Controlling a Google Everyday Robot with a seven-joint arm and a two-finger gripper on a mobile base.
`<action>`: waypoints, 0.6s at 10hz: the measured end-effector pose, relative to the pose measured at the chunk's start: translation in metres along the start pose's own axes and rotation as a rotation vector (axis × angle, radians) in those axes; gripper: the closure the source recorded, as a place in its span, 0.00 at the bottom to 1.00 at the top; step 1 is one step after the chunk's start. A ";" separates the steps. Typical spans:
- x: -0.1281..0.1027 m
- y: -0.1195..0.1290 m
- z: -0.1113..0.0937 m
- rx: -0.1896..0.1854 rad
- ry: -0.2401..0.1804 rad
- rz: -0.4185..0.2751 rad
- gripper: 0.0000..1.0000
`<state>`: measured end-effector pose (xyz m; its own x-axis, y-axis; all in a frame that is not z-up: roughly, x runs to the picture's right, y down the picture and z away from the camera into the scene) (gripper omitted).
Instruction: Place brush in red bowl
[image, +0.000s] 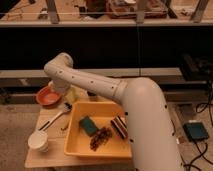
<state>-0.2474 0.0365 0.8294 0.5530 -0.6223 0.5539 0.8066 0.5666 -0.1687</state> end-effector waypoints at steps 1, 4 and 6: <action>-0.002 -0.002 0.007 -0.006 0.003 -0.010 0.20; 0.003 0.005 0.032 -0.023 0.008 -0.008 0.20; 0.007 0.010 0.041 -0.031 0.004 -0.001 0.20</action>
<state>-0.2442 0.0603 0.8653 0.5529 -0.6253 0.5507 0.8132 0.5489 -0.1932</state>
